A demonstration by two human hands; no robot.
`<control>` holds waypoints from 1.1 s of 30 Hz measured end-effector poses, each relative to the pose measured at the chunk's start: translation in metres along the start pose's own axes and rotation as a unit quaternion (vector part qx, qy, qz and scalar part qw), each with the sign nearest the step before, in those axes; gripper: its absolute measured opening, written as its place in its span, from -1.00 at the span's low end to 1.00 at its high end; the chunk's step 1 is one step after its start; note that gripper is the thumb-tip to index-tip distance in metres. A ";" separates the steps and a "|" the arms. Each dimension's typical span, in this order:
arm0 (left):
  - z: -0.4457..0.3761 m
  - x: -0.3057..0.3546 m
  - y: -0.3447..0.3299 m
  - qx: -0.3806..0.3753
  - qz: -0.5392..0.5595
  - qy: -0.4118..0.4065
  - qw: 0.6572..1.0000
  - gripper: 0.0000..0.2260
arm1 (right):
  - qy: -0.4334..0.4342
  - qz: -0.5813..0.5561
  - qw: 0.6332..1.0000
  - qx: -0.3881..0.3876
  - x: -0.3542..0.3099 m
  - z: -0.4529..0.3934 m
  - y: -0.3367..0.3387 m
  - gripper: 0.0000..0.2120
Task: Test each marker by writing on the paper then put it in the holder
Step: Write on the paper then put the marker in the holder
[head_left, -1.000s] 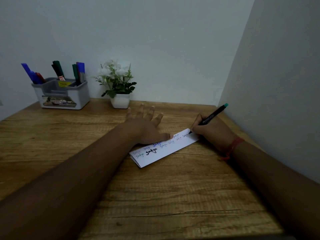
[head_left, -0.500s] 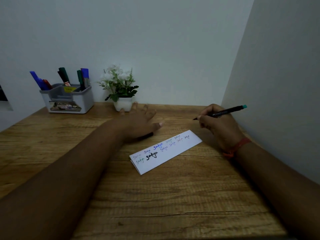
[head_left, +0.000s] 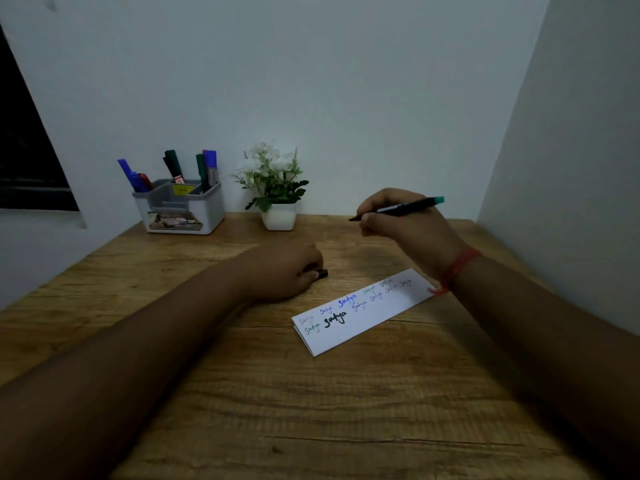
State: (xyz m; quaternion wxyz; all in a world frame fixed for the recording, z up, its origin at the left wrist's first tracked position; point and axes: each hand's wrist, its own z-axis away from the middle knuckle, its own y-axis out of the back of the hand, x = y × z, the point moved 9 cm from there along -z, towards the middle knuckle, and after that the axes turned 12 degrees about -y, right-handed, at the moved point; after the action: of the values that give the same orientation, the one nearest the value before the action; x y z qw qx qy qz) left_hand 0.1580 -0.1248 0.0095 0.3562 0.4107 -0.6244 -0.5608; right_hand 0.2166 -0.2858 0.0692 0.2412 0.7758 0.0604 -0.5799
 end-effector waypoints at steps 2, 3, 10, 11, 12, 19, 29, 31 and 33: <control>0.005 -0.001 -0.002 0.042 0.038 0.012 0.998 -0.85 | -0.011 -0.059 0.998 0.004 0.010 0.000 -0.008 -0.98; 0.007 -0.003 0.000 0.068 0.060 0.021 0.996 -0.89 | -0.018 -0.073 0.997 0.000 0.017 0.001 -0.013 -0.95; 0.009 0.002 0.015 0.176 0.125 0.014 0.976 -0.90 | -0.021 -0.100 0.994 -0.049 0.027 0.006 -0.016 -0.90; 0.009 0.004 0.016 0.184 0.122 0.008 0.975 -0.91 | -0.020 -0.108 0.993 -0.051 0.027 0.005 -0.016 -0.90; 0.009 0.006 0.019 0.196 0.121 0.003 0.973 -0.89 | -0.019 -0.114 0.992 -0.054 0.028 0.004 -0.016 -0.89; 0.012 0.010 0.029 0.232 0.107 -0.022 0.967 -0.87 | -0.006 -0.150 0.986 -0.074 0.022 0.005 -0.018 -0.90; 0.010 0.028 0.031 0.227 0.077 -0.060 0.969 -0.87 | 0.004 -0.099 0.992 -0.082 0.021 0.009 -0.024 -0.90; 0.010 0.030 0.032 0.228 0.073 -0.061 0.969 -0.88 | 0.014 -0.074 0.994 -0.082 0.020 0.011 -0.025 -0.88; 0.010 0.031 0.032 0.228 0.076 -0.059 0.969 -0.89 | 0.024 -0.061 0.995 -0.080 0.017 0.011 -0.025 -0.85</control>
State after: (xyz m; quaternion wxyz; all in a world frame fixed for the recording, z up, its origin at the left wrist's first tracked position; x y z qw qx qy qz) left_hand 0.1330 -0.1485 0.0396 0.2576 0.3987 -0.7852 -0.3977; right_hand 0.2029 -0.2723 0.0430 0.2653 0.7627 0.1597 -0.5678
